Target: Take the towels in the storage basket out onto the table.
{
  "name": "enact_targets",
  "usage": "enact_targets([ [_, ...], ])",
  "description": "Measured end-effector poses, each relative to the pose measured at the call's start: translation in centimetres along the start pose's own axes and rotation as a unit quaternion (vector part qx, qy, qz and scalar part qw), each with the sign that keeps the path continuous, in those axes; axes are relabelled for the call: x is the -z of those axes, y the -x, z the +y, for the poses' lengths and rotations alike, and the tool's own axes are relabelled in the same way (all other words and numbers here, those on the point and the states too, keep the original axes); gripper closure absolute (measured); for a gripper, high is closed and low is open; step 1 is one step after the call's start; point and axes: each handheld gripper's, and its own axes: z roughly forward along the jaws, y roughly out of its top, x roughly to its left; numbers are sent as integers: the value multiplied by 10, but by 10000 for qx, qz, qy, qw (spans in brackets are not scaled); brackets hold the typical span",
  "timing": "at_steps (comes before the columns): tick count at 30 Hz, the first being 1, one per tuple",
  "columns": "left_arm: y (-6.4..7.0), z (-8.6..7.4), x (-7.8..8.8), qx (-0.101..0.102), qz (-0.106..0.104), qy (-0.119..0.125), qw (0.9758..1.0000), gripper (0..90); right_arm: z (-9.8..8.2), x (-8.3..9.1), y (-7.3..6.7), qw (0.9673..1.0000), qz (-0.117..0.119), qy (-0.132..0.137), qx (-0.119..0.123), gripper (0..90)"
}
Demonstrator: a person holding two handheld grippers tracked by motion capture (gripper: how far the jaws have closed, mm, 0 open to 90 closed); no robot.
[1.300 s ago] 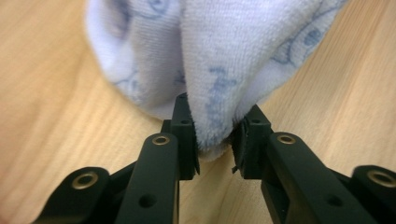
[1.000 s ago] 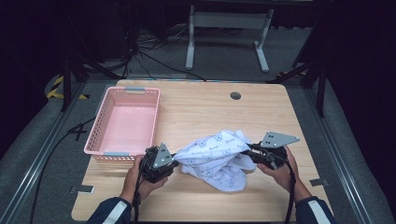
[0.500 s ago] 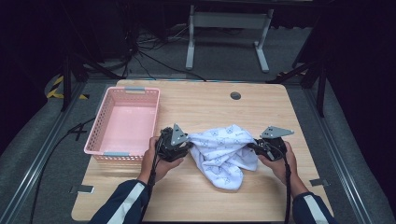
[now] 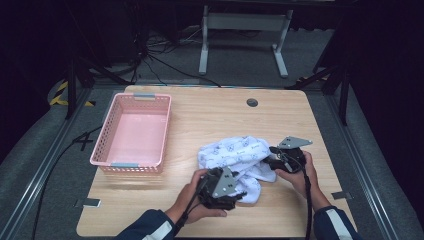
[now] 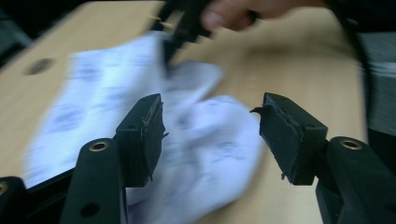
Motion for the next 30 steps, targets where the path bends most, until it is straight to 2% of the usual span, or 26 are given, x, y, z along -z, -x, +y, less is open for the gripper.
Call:
enact_targets([
  [1, 4, -1, -9, -91, 9, -124, 9999, 405, 0, 4, 0, 10000, -19, 67, 14, 472],
  [2, 4, -3, -17, -167, -76, -233, 9996, 402, -1, 8, 0, 9999, 19, 129, 10, 470],
  [3, 5, -5, -28, -105, -275, -309, 9991, 402, -1, 13, 1, 9998, 70, 200, 3, 468],
  [4, 7, -8, -37, -66, -273, -427, 9987, 401, -2, 19, 2, 9997, 42, 261, 9, 475],
  [5, 7, -8, -37, -66, -273, -427, 9987, 398, -2, 19, 2, 9997, 42, 261, 9, 475],
  [6, 6, -10, -43, -117, -282, -554, 9980, 398, -3, 26, 3, 9995, 47, 304, 10, 510],
  [7, 4, -14, -50, 24, -370, -574, 9977, 399, -4, 31, 4, 9994, 80, 331, 23, 531],
  [8, 2, -17, -55, 59, -446, -683, 9966, 401, -8, 40, 3, 9991, 191, 363, 68, 629],
  [9, 1, -20, -59, 45, -438, -744, 9963, 401, -8, 40, 3, 9991, 191, 363, 68, 629],
  [10, -3, -26, -65, 133, -424, -842, 9955, 403, -10, 46, 0, 9989, 243, 321, 226, 698],
  [11, -5, -28, -67, 221, -418, -879, 9950, 417, -11, 49, -3, 9986, 307, 325, 270, 720],
  [12, -7, -30, -69, 204, -382, -904, 9950, 439, -12, 51, -5, 9975, 514, 375, 293, 728],
  [13, -8, -32, -70, 278, -362, -947, 9945, 450, -13, 51, -8, 9957, 765, 423, 299, 740],
  [14, -8, -32, -70, 278, -362, -947, 9945, 458, -14, 49, -13, 9950, 856, 369, 367, 741],
  [15, -11, -35, -70, 364, -454, -885, 9944, 458, -14, 49, -13, 9950, 856, 369, 367, 741],
  [17, -15, -36, -69, 387, -416, -883, 9945, 501, -14, 36, -26, 9928, 992, 156, 660, 700],
  [19, -17, -37, -68, 386, -419, -878, 9945, 551, -13, 26, -29, 9933, 944, 36, 670, 673],
  [21, -19, -38, -67, 385, -456, -889, 9943, 602, -12, 17, -29, 9950, 728, -38, 690, 630],
  [24, -21, -38, -65, 314, -431, -943, 9941, 715, -13, 6, -23, 9970, 579, -73, 501, 564],
  [25, -21, -39, -64, 348, -380, -924, 9944, 745, -14, 2, -22, 9972, 529, -131, 505, 587],
  [26, -23, -39, -62, 257, -402, -980, 9940, 783, -14, -1, -20, 9972, 500, -184, 521, 585],
  [27, -22, -40, -61, 320, -394, -962, 9941, 820, -14, -4, -19, 9975, 461, -188, 502, 615],
  [29, -24, -41, -57, 235, -439, -1006, 9937, 841, -13, -8, -18, 9975, 435, -216, 518, 651],
  [30, -24, -41, -53, 235, -405, -978, 9941, 846, -13, -11, -18, 9969, 389, -264, 627, 696],
])
